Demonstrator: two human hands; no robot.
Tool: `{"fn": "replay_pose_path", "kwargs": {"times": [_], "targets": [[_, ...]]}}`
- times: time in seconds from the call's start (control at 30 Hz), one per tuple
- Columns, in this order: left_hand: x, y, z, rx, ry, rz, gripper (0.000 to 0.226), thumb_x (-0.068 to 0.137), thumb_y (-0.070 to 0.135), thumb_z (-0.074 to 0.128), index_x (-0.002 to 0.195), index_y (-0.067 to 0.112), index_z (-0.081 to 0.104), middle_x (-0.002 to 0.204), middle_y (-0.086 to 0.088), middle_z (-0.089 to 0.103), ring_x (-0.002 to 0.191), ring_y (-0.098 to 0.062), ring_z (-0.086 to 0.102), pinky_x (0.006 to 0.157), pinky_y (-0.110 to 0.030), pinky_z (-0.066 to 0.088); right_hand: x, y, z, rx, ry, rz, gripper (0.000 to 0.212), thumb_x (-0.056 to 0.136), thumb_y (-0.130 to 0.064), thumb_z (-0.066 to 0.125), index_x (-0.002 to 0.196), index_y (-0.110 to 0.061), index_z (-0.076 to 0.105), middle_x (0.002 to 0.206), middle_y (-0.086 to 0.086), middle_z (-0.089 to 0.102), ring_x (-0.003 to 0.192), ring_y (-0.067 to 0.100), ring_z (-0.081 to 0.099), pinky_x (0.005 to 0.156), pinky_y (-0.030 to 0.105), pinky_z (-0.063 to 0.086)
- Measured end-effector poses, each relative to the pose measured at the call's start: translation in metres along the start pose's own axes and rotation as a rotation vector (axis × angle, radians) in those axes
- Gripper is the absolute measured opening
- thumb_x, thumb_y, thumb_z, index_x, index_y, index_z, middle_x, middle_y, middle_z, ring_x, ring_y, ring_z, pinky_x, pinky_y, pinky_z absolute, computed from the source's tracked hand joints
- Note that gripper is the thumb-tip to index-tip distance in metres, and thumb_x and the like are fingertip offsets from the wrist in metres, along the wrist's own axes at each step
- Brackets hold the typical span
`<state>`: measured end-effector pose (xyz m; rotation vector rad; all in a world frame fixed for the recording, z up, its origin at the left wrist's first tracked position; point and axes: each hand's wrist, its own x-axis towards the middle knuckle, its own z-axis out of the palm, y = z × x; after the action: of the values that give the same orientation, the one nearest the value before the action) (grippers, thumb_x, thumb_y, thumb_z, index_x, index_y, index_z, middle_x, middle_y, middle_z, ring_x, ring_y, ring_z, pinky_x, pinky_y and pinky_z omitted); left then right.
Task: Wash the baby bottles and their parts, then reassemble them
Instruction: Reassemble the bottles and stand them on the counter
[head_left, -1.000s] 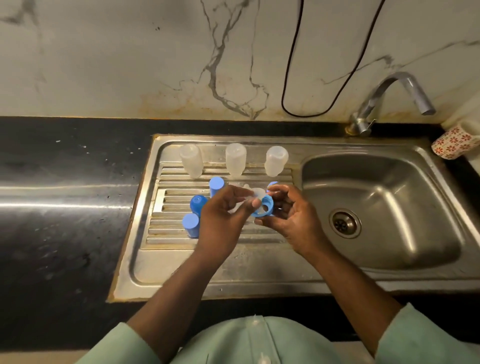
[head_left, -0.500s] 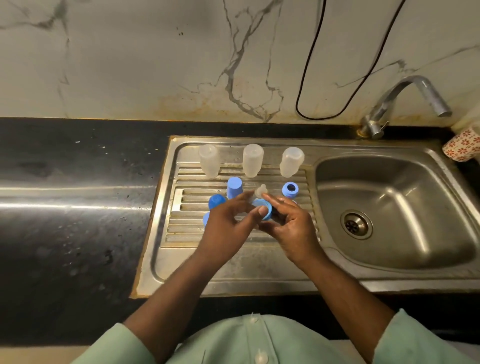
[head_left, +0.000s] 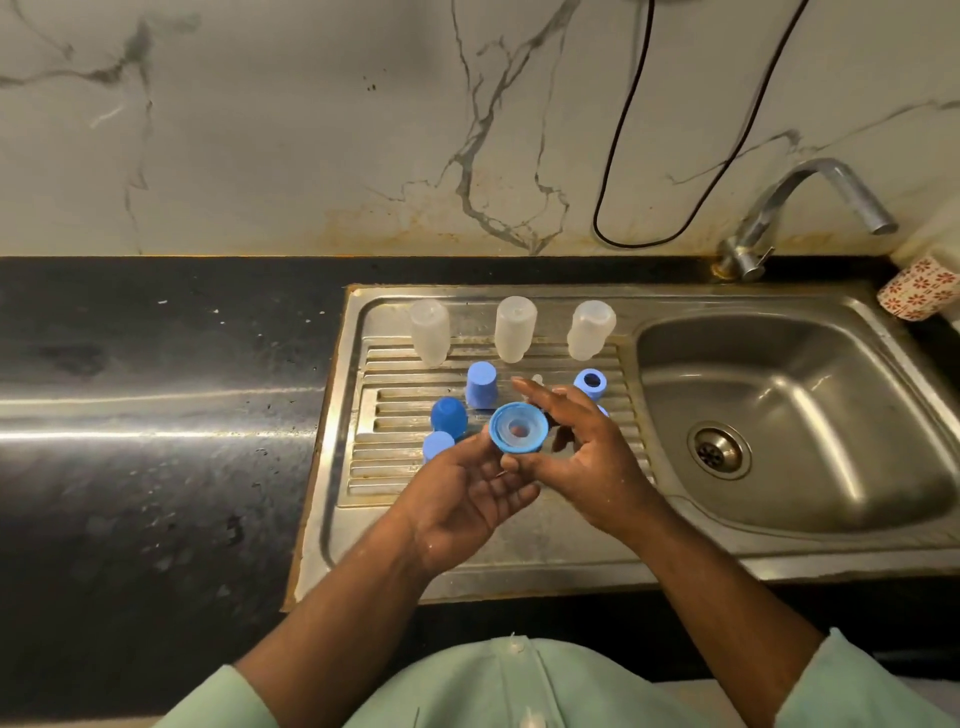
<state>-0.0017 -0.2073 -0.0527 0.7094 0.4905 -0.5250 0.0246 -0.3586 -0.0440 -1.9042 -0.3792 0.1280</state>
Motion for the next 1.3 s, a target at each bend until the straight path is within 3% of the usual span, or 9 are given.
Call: {"fn": "replay_pose_path", "kwargs": {"times": [0.17,0.43,0.6,0.73,0.83,0.9,1.0,1.13,1.3], "targets": [[0.003,-0.007,0.003,-0.129,-0.024,0.026,0.031,0.085,0.030,0.063,0.095,0.004,0.079,0.081,-0.007,0.068,0.073,-0.014,0.064,0.072,-0.028,0.062,0.001,-0.003,-0.007,-0.046,-0.047,0.015,0.052,0.080,-0.017,0.077,0.126,-0.032,0.058,0.125,-0.014,0.056,0.114,-0.008,0.050,0.088,0.010,0.043],[0.009,-0.022,0.032,-0.090,-0.059,0.203,0.016,0.077,0.022,0.069,0.083,0.016,0.083,0.087,-0.006,0.073,0.077,-0.015,0.072,0.074,-0.028,0.061,-0.003,-0.008,-0.007,0.121,0.178,-0.145,0.038,0.086,-0.010,0.068,0.122,-0.020,0.063,0.125,-0.010,0.062,0.119,0.006,0.058,0.101,0.024,0.045],[0.015,-0.015,0.049,-0.019,-0.001,0.077,0.030,0.099,0.012,0.047,0.090,0.007,0.075,0.078,-0.009,0.073,0.066,-0.017,0.071,0.063,-0.030,0.060,-0.007,-0.008,-0.016,0.053,0.215,-0.296,0.037,0.089,-0.005,0.064,0.124,-0.016,0.060,0.125,-0.030,0.056,0.117,-0.003,0.055,0.096,0.014,0.044],[0.019,-0.009,0.058,0.059,0.054,0.096,0.043,0.103,0.003,0.040,0.077,0.008,0.075,0.064,-0.004,0.067,0.053,-0.009,0.064,0.058,-0.023,0.058,-0.013,0.003,-0.024,0.048,0.241,-0.206,0.038,0.082,-0.002,0.072,0.117,-0.014,0.064,0.126,-0.013,0.058,0.118,0.003,0.057,0.098,0.021,0.046],[0.020,-0.014,0.061,0.001,0.006,0.168,0.037,0.103,0.003,0.043,0.089,0.007,0.077,0.079,-0.009,0.074,0.066,-0.013,0.072,0.062,-0.025,0.060,-0.010,0.002,-0.032,0.127,0.227,-0.118,0.033,0.077,-0.005,0.077,0.105,-0.022,0.072,0.123,-0.002,0.065,0.118,-0.002,0.056,0.095,0.013,0.044],[0.017,-0.017,0.063,-0.048,-0.062,0.203,0.020,0.097,0.010,0.055,0.107,0.007,0.072,0.093,-0.011,0.075,0.080,-0.016,0.074,0.070,-0.026,0.061,-0.004,-0.001,-0.041,0.177,0.206,-0.085,0.029,0.077,-0.009,0.077,0.097,-0.030,0.074,0.116,-0.013,0.067,0.117,-0.005,0.055,0.094,0.009,0.043],[0.019,-0.022,0.072,-0.114,-0.107,0.219,0.021,0.078,0.016,0.068,0.095,0.013,0.081,0.099,-0.009,0.076,0.088,-0.016,0.075,0.075,-0.025,0.060,0.002,-0.008,-0.050,0.180,0.234,-0.100,0.026,0.079,-0.017,0.075,0.092,-0.040,0.072,0.110,-0.027,0.065,0.115,-0.007,0.056,0.094,0.010,0.042],[0.023,-0.030,0.086,-0.188,0.037,0.322,0.028,0.077,0.015,0.067,0.103,0.007,0.074,0.099,-0.011,0.076,0.088,-0.017,0.075,0.071,-0.024,0.061,0.001,-0.011,-0.049,0.164,0.251,-0.189,0.027,0.082,-0.007,0.072,0.098,-0.030,0.072,0.115,-0.020,0.066,0.116,-0.004,0.056,0.094,0.014,0.045],[0.018,-0.023,0.090,-0.208,0.085,0.243,0.032,0.098,0.002,0.048,0.080,0.002,0.074,0.074,-0.011,0.073,0.062,-0.014,0.073,0.053,-0.020,0.057,0.002,-0.016,-0.058,-0.130,0.200,-0.415,0.025,0.081,-0.009,0.073,0.105,-0.013,0.072,0.121,0.001,0.063,0.114,0.020,0.057,0.094,0.031,0.049]]}}
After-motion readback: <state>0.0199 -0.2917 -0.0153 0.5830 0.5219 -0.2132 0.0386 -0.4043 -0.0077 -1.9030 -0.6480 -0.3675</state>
